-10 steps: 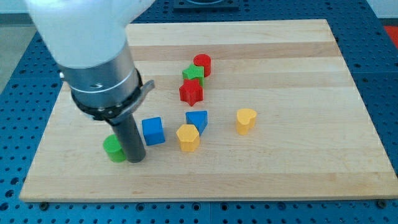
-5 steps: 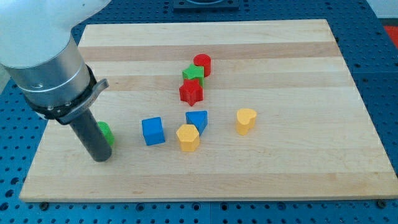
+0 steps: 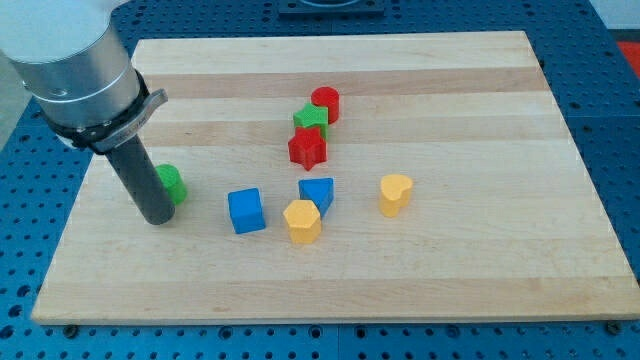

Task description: Separate the green circle from the blue cube and yellow hexagon

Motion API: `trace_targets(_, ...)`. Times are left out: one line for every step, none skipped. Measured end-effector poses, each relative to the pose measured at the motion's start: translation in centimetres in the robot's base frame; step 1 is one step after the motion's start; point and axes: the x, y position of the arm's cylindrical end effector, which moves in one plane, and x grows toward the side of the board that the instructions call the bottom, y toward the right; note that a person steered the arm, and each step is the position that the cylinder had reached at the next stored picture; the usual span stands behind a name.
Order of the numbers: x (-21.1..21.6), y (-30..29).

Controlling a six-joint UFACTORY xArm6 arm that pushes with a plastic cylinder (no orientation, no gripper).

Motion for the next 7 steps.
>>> trace_targets(0.0, -1.3)
trace_targets(0.0, -2.3)
trace_targets(0.0, -3.0)
trace_targets(0.0, -3.5)
trace_targets(-1.1, -2.9)
trace_targets(-2.2, -1.3)
trace_targets(-2.5, -0.3)
